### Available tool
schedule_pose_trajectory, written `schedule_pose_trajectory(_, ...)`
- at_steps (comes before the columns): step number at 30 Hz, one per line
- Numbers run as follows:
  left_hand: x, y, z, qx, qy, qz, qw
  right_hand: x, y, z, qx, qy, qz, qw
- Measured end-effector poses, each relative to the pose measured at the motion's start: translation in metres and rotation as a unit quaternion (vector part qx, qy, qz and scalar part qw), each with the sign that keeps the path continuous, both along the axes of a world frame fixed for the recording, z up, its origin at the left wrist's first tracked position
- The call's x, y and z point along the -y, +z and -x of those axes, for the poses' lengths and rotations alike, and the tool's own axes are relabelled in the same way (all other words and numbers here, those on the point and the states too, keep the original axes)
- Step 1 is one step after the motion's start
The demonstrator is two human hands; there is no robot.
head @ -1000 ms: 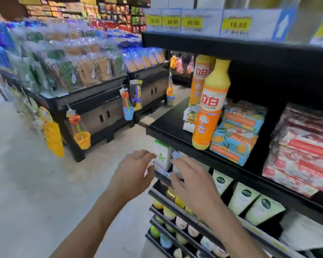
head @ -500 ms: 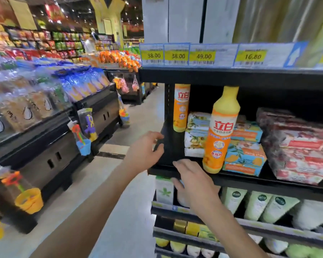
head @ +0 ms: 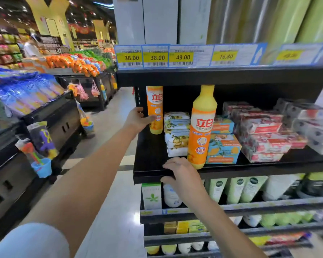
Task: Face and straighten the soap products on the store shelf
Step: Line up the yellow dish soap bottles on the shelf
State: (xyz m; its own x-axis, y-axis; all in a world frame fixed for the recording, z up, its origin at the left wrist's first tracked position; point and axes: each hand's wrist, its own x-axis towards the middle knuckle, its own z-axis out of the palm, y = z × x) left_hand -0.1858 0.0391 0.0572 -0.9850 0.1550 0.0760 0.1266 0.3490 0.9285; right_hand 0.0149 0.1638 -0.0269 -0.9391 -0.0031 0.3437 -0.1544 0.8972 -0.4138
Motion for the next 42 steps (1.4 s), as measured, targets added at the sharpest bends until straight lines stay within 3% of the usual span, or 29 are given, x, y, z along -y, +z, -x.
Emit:
schedule_pose_trajectory(18, -0.024, 0.005, 0.007, -0.065, 0.020, -0.044, 0.997, 0.004, -0.004, -0.001, -0.013, -0.015, 0.040, 0.999)
schedule_pose_trajectory(25, 0.023, 0.003, -0.048, -0.042, 0.019, -0.122, 0.991, 0.004, -0.001, -0.002, -0.006, -0.021, 0.057, 0.998)
schedule_pose_trajectory(30, 0.058, 0.002, -0.096, 0.004, 0.012, -0.131, 0.991, 0.007, 0.002, -0.008, 0.001, -0.013, 0.062, 0.998)
schedule_pose_trajectory(33, 0.072, 0.003, -0.132, 0.009, -0.017, -0.132, 0.991, 0.006, 0.011, -0.015, 0.022, 0.003, 0.125, 0.992)
schedule_pose_trajectory(35, 0.077, 0.003, -0.153, 0.018, -0.029, -0.131, 0.991, 0.006, 0.021, -0.023, 0.036, 0.031, 0.265, 0.963)
schedule_pose_trajectory(38, 0.075, -0.003, -0.175, 0.041, -0.049, -0.131, 0.989, 0.010, 0.034, -0.037, 0.070, 0.087, 0.456, 0.883)
schedule_pose_trajectory(42, 0.063, -0.019, -0.195, 0.086, -0.041, -0.133, 0.987, 0.010, 0.038, -0.051, 0.108, 0.137, 0.542, 0.822)
